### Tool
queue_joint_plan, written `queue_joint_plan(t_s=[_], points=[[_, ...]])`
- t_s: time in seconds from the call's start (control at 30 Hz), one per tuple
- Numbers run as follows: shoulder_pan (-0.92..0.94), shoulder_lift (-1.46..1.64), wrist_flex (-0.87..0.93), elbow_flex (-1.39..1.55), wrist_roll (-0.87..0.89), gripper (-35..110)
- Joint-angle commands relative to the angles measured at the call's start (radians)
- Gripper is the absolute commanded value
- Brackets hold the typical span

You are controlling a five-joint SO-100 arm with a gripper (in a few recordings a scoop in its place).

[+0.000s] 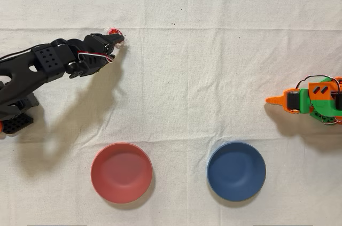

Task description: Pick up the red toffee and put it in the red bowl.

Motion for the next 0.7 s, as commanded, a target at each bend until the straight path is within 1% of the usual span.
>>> queue_joint_plan(t_s=[0.0, 0.37, 0.67], points=[[-0.018, 0.098, 0.037, -0.035, -0.002, 26], [-0.084, 0.160, 0.094, -0.032, 0.054, 26], [-0.143, 0.129, 0.075, -0.058, 0.080, 26]])
